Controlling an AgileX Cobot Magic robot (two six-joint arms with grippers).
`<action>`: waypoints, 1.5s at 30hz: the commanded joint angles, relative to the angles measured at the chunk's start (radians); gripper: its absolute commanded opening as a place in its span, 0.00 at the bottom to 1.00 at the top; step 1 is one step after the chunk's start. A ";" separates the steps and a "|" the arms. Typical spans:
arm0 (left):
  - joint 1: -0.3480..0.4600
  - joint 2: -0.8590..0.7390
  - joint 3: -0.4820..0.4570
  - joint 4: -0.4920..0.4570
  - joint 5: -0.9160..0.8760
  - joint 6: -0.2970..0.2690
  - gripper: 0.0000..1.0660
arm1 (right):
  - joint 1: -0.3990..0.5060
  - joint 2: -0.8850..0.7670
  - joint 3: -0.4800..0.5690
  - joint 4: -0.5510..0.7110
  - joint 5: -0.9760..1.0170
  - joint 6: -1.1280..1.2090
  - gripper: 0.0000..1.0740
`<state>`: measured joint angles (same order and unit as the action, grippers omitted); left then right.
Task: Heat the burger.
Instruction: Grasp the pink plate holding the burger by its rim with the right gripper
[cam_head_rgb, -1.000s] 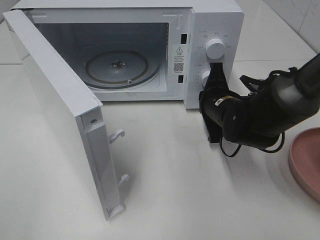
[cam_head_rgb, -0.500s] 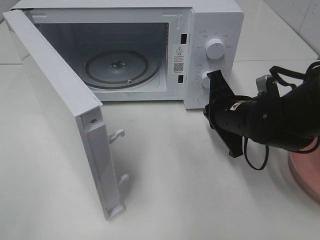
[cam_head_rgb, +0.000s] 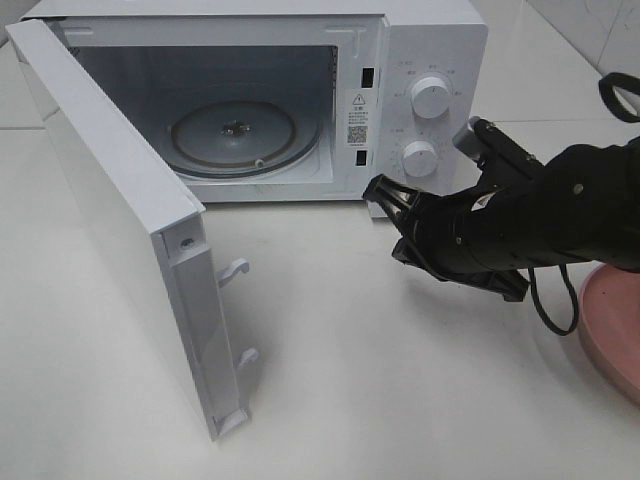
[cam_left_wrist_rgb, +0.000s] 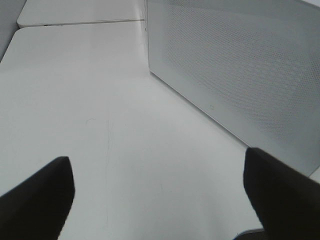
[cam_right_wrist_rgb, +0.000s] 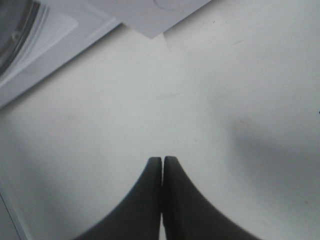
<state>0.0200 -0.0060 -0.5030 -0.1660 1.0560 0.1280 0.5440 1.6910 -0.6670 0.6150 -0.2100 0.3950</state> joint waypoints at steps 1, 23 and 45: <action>0.001 -0.021 0.003 -0.008 -0.016 -0.001 0.79 | -0.019 -0.048 0.000 -0.005 0.157 -0.229 0.00; 0.001 -0.021 0.003 -0.008 -0.016 -0.001 0.79 | -0.250 -0.277 0.000 -0.415 0.795 -0.449 0.08; 0.001 -0.020 0.003 -0.008 -0.016 -0.001 0.79 | -0.317 -0.314 0.000 -0.822 0.860 -0.150 0.94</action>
<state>0.0200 -0.0060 -0.5030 -0.1660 1.0560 0.1280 0.2520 1.3860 -0.6670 -0.1970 0.6560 0.2270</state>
